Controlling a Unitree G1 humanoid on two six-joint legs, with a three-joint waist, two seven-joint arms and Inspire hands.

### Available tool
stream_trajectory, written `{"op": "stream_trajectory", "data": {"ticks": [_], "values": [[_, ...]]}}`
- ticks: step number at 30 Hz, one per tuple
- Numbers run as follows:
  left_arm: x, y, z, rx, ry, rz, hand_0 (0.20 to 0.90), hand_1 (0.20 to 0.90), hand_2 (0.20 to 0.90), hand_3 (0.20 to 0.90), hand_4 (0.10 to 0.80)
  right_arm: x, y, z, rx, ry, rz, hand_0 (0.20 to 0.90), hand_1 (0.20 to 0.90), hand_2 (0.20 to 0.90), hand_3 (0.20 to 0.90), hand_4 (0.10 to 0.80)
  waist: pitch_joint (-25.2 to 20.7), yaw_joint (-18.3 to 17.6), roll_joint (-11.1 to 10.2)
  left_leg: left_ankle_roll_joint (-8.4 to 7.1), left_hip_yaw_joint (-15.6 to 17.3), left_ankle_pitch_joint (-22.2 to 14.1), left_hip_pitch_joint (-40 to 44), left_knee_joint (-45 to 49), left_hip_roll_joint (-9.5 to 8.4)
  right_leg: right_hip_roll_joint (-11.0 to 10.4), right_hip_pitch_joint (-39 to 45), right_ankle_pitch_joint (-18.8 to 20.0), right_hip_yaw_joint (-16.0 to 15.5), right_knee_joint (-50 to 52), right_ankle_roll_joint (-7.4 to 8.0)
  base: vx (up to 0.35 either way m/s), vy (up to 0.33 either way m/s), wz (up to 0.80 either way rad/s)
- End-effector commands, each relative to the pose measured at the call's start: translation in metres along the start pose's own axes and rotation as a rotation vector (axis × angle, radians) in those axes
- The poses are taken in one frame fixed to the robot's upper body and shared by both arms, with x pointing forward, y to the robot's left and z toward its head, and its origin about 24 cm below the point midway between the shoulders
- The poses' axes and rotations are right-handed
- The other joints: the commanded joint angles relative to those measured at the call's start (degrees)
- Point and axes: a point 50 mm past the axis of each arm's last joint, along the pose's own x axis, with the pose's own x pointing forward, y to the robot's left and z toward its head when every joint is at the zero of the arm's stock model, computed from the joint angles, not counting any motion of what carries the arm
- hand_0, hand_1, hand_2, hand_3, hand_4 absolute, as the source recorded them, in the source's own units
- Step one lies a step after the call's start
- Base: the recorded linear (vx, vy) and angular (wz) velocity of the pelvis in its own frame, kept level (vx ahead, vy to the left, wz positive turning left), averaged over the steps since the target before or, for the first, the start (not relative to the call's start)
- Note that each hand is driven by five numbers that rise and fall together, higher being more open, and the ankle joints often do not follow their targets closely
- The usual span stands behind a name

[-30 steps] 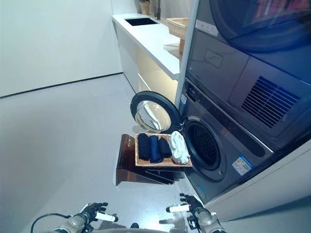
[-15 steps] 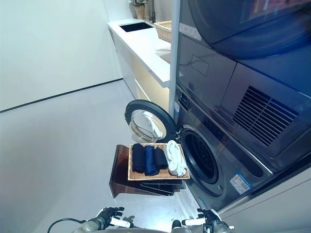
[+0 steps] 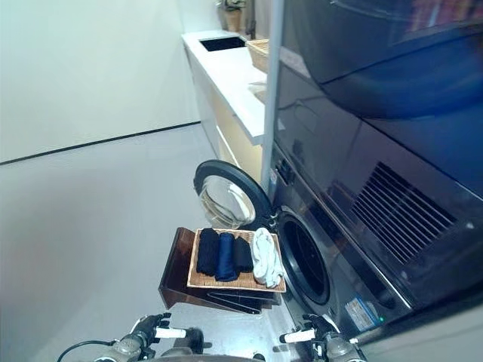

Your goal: Pick up the clothes and place them into the washing machine

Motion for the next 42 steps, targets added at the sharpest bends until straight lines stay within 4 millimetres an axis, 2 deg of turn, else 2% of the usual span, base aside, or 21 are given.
{"op": "stream_trajectory", "data": {"ticks": [1, 3, 5, 7, 10, 12, 13, 14, 15, 17, 18, 19, 20, 21, 23, 26, 31, 35, 37, 42], "values": [[0.0, 0.028, 0.009, 0.005, -0.054, 0.082, 0.9, 0.9, 0.9, 0.9, 0.8, 0.002, -0.019, 0.027, 0.024, -0.094, -0.057, 0.9, 0.9, 0.9, 0.9, 0.8, -2.38, 0.58, 0.0, 4.49, 2.67, 4.41, -3.98, -0.89, -2.62, -0.98, 2.03, -4.91, 2.65, 0.09, 5.6, 0.295, 0.101, -0.28], [-0.002, 0.031, -0.002, 0.015, -0.022, 0.083, 0.9, 0.9, 0.9, 0.9, 0.8, 0.003, -0.016, 0.041, 0.023, -0.141, -0.036, 0.9, 0.9, 0.9, 0.9, 0.8, -3.4, 1.88, -0.01, 5.1, -0.04, 5.03, -2.81, -1.59, -3.98, -1.39, 3.12, -5.74, 3.8, 0.17, 5.89, 0.271, 0.106, -0.46], [-0.002, 0.034, -0.004, 0.022, -0.013, 0.089, 0.9, 0.9, 0.9, 0.9, 0.8, 0.004, -0.014, 0.046, 0.033, -0.153, -0.032, 0.9, 0.9, 0.9, 0.9, 0.8, -3.82, 2.35, -0.44, 5.22, 0.45, 4.76, -1.34, -1.17, -4.07, -2.43, 4.02, -6.04, 4.19, 0.47, 6.71, 0.248, 0.133, -0.75], [-0.002, 0.037, 0.001, 0.032, -0.029, 0.094, 0.9, 0.9, 0.9, 0.9, 0.8, 0.004, -0.012, 0.046, 0.045, -0.15, -0.026, 0.9, 0.9, 0.9, 0.9, 0.8, -4.12, 2.48, -1.08, 6.03, 1.46, 3.08, -0.79, 1.43, -4.93, -4.38, 4.71, -6.43, 4.19, 2.19, 7.63, 0.251, 0.163, -0.58], [-0.001, 0.043, 0.013, 0.044, -0.072, 0.105, 0.9, 0.9, 0.9, 0.9, 0.8, 0.005, -0.007, 0.049, 0.026, -0.156, -0.01, 0.9, 0.9, 0.9, 0.9, 0.8, -4.6, 3.32, -1.92, 8.29, 2.31, -0.52, 0.52, 3.63, -6.43, -6.21, 2.39, -6.66, 3.87, 11.43, 9.22, 0.212, 0.157, -0.1], [0.0, 0.045, 0.021, 0.055, -0.096, 0.11, 0.9, 0.9, 0.9, 0.9, 0.8, 0.005, -0.006, 0.053, 0.019, -0.163, -0.002, 0.9, 0.9, 0.9, 0.9, 0.8, -3.75, 2.61, -1.31, 9.38, 2.0, -1.37, 2.23, 3.7, -6.52, -5.64, -2.36, -3.7, 4.39, 21.2, 10.51, 0.147, 0.158, -0.27], [0.0, 0.047, 0.029, 0.071, -0.12, 0.116, 0.9, 0.9, 0.9, 0.9, 0.8, 0.005, -0.005, 0.06, 0.017, -0.185, 0.002, 0.9, 0.9, 0.9, 0.9, 0.8, -2.57, 1.39, -0.8, 9.77, 1.23, -1.43, 2.98, 3.92, -6.39, -4.27, -5.64, -1.27, 5.33, 26.16, 11.13, 0.109, 0.14, -0.12], [0.001, 0.048, 0.033, 0.083, -0.133, 0.114, 0.9, 0.9, 0.9, 0.9, 0.8, 0.005, -0.004, 0.064, 0.012, -0.198, 0.007, 0.9, 0.9, 0.9, 0.9, 0.8, -1.78, 0.7, -0.18, 10.0, 0.68, -1.55, 3.77, 4.05, -6.04, -3.64, -7.9, -1.22, 5.16, 29.23, 11.27, 0.096, 0.107, 0.01], [0.001, 0.047, 0.037, 0.099, -0.143, 0.107, 0.9, 0.9, 0.9, 0.9, 0.8, 0.005, -0.004, 0.068, 0.007, -0.211, 0.007, 0.9, 0.9, 0.9, 0.9, 0.8, -1.41, 0.6, 0.15, 10.1, 1.04, -1.86, 4.3, 3.94, -5.85, -4.39, -9.59, -1.32, 3.05, 29.35, 10.86, 0.143, 0.059, 0.18], [0.001, 0.047, 0.034, 0.108, -0.127, 0.106, 0.9, 0.9, 0.9, 0.9, 0.8, 0.006, -0.002, 0.068, -0.007, -0.202, 0.002, 0.9, 0.9, 0.9, 0.9, 0.8, -1.91, 1.19, 0.51, 9.05, 1.96, -3.2, 6.63, 3.0, -5.17, -10.52, -8.93, -3.31, -7.34, 19.9, 9.52, 0.194, -0.046, 0.02], [0.001, 0.049, 0.034, 0.104, -0.121, 0.112, 0.9, 0.9, 0.9, 0.9, 0.8, 0.006, -0.002, 0.071, -0.022, -0.203, 0.002, 0.9, 0.9, 0.9, 0.9, 0.8, -2.07, 1.72, 0.36, 8.35, 2.28, -3.64, 7.51, 2.43, -4.93, -12.52, -7.94, -2.3, -11.04, 15.01, 9.38, 0.183, -0.12, -0.41], [0.001, 0.05, 0.036, 0.107, -0.128, 0.115, 0.9, 0.9, 0.9, 0.9, 0.8, 0.006, 0.0, 0.072, -0.041, -0.204, 0.006, 0.9, 0.9, 0.9, 0.9, 0.8, -2.05, 2.0, -0.15, 8.09, 1.97, -3.83, 8.01, 1.96, -5.27, -13.38, -7.02, -0.85, -10.73, 11.61, 9.57, 0.159, -0.092, -0.45], [0.001, 0.049, 0.036, 0.111, -0.124, 0.112, 0.9, 0.9, 0.9, 0.9, 0.8, 0.006, 0.002, 0.071, -0.055, -0.191, 0.008, 0.9, 0.9, 0.9, 0.9, 0.8, -2.13, 1.97, -0.82, 8.24, 1.31, -3.95, 8.56, 1.38, -6.13, -13.05, -6.0, -0.23, -8.41, 10.09, 9.91, 0.169, -0.045, -0.12], [0.001, 0.048, 0.032, 0.107, -0.109, 0.111, 0.9, 0.9, 0.9, 0.9, 0.8, 0.006, 0.005, 0.069, -0.058, -0.186, 0.013, 0.9, 0.9, 0.9, 0.9, 0.8, -2.53, 2.07, -1.28, 8.19, 1.81, -4.21, 9.16, 0.62, -6.24, -12.38, -5.73, -0.09, -7.07, 9.4, 10.21, 0.162, -0.01, 0.12], [0.001, 0.041, 0.024, 0.109, -0.084, 0.091, 0.9, 0.9, 0.9, 0.9, 0.8, 0.007, 0.006, 0.064, -0.069, -0.167, 0.009, 0.9, 0.9, 0.9, 0.9, 0.8, -4.0, 3.11, -1.68, 7.98, 3.24, -4.7, 9.9, -0.08, -6.52, -13.62, -4.49, 1.58, -10.33, 6.95, 11.29, 0.172, -0.013, 0.18], [0.001, 0.028, 0.016, 0.13, -0.065, 0.042, 0.9, 0.9, 0.9, 0.9, 0.8, 0.006, 0.002, 0.053, -0.068, -0.131, -0.003, 0.9, 0.9, 0.9, 0.9, 0.8, -5.44, 3.26, -1.66, 7.58, 2.59, -5.15, 10.1, -0.17, -6.87, -13.2, -2.05, 1.59, -11.13, 4.14, 11.39, 0.18, -0.026, 0.15], [0.0, 0.024, 0.005, 0.126, -0.039, 0.029, 0.9, 0.9, 0.9, 0.9, 0.8, 0.007, -0.003, 0.059, -0.074, -0.146, -0.027, 0.9, 0.9, 0.9, 0.9, 0.8, -5.63, 3.85, -1.32, 6.95, 2.12, -5.07, 10.12, -1.07, -6.62, -12.48, -0.71, 1.02, -11.59, 1.66, 11.36, 0.081, -0.019, 0.13], [-0.001, 0.024, -0.001, 0.108, -0.02, 0.036, 0.9, 0.9, 0.9, 0.9, 0.8, 0.007, -0.009, 0.071, -0.077, -0.171, -0.046, 0.9, 0.9, 0.9, 0.9, 0.8, -5.16, 4.46, -0.99, 6.81, 1.91, -4.82, 9.23, -1.45, -6.52, -12.33, -1.0, 0.81, -11.58, 1.11, 11.47, -0.001, 0.001, 0.01], [-0.001, 0.027, 0.002, 0.097, -0.024, 0.049, 0.9, 0.9, 0.9, 0.9, 0.8, 0.007, -0.016, 0.083, -0.087, -0.192, -0.074, 0.9, 0.9, 0.9, 0.9, 0.8, -3.95, 4.95, -0.62, 6.76, 1.61, -4.64, 6.88, -0.63, -6.68, -12.57, -2.21, 0.78, -11.59, 1.43, 11.41, -0.053, 0.003, 0.01], [-0.001, 0.027, 0.002, 0.097, -0.024, 0.049, 0.9, 0.9, 0.9, 0.9, 0.8, 0.007, -0.016, 0.083, -0.087, -0.192, -0.074, 0.9, 0.9, 0.9, 0.9, 0.8, -3.96, 4.95, -0.62, 6.76, 1.61, -4.64, 6.87, -0.62, -6.68, -12.57, -2.22, 0.78, -11.59, 1.43, 11.41, -0.01, 0.0, 0.02]]}}
